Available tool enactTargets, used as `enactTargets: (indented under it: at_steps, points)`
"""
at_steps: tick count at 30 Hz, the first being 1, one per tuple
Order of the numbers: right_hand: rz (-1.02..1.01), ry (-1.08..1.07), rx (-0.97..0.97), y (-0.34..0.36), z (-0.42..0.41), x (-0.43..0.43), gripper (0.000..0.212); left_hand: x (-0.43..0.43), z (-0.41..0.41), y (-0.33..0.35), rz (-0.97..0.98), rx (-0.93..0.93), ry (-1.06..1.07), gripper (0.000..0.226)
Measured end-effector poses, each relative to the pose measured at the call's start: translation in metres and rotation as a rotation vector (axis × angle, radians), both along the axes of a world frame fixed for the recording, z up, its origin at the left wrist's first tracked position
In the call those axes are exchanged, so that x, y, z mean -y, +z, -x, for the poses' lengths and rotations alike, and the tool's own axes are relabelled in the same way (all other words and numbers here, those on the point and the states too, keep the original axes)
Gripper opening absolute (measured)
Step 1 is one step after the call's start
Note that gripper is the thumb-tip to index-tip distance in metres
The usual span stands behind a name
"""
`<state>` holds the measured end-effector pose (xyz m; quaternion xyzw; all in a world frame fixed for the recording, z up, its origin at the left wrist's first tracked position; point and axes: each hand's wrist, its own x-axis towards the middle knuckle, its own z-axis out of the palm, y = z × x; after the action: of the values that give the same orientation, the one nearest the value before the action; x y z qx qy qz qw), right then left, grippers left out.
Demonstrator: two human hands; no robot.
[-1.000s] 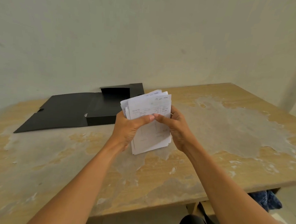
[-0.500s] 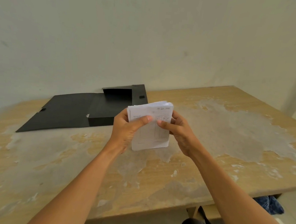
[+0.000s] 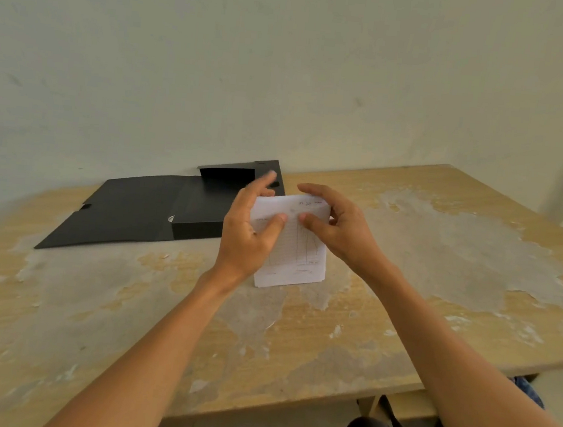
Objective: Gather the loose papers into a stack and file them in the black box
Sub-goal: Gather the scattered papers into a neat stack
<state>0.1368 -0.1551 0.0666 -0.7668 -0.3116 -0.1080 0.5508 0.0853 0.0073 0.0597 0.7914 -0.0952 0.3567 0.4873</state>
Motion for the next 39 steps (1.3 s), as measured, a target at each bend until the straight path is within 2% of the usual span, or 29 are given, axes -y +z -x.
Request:
enactTargets:
  at_steps: [2, 3, 5, 9, 11, 13, 15, 18, 24, 27, 31, 34, 39]
  points:
    - [-0.084, 0.049, -0.123, -0.008, 0.003, 0.0, 0.06, 0.004, 0.004, -0.002, 0.213, -0.079, -0.02, 0.066]
    - [-0.182, 0.075, -0.22, -0.013, 0.004, -0.001, 0.071, 0.006, 0.005, -0.003, 0.304, -0.126, -0.031, 0.066]
    - [-0.345, 0.112, -0.383, -0.021, 0.006, -0.004, 0.085, 0.009, 0.004, -0.009, 0.369, -0.189, -0.051, 0.056]
    - [-0.41, 0.191, -0.404, -0.025, 0.008, -0.01, 0.069, 0.012, 0.004, -0.006, 0.43, -0.22, -0.086, 0.034]
    - [-0.457, 0.204, -0.435, -0.024, 0.007, -0.009, 0.07, 0.011, 0.003, -0.004, 0.444, -0.23, -0.098, 0.033]
    - [-0.394, 0.178, -0.45, -0.028, 0.006, -0.007, 0.067, 0.009, 0.002, -0.006, 0.451, -0.27, -0.092, 0.033]
    - [-0.313, 0.195, -0.484, -0.038, 0.005, -0.005, 0.057, 0.007, 0.002, -0.011, 0.45, -0.309, -0.098, 0.031]
    - [-0.342, 0.25, -0.536, -0.049, 0.005, -0.001, 0.044, 0.011, 0.004, -0.013, 0.416, -0.313, -0.131, 0.028]
    - [-0.361, 0.219, -0.529, -0.046, 0.007, 0.002, 0.048, 0.011, 0.004, -0.005, 0.33, -0.245, -0.084, 0.029]
    - [-0.374, 0.232, -0.505, -0.036, 0.005, 0.004, 0.05, 0.011, 0.003, 0.01, 0.31, -0.215, -0.048, 0.02]
    - [-0.347, 0.258, -0.457, -0.027, 0.005, 0.003, 0.04, 0.015, -0.007, 0.025, 0.445, -0.347, -0.023, 0.044]
    - [-0.346, 0.256, -0.457, -0.028, 0.006, 0.002, 0.035, 0.019, -0.012, 0.027, 0.437, -0.375, 0.031, 0.034]
    - [-0.362, 0.243, -0.444, -0.03, 0.007, 0.0, 0.033, 0.018, -0.011, 0.024, 0.533, -0.332, 0.024, 0.021]
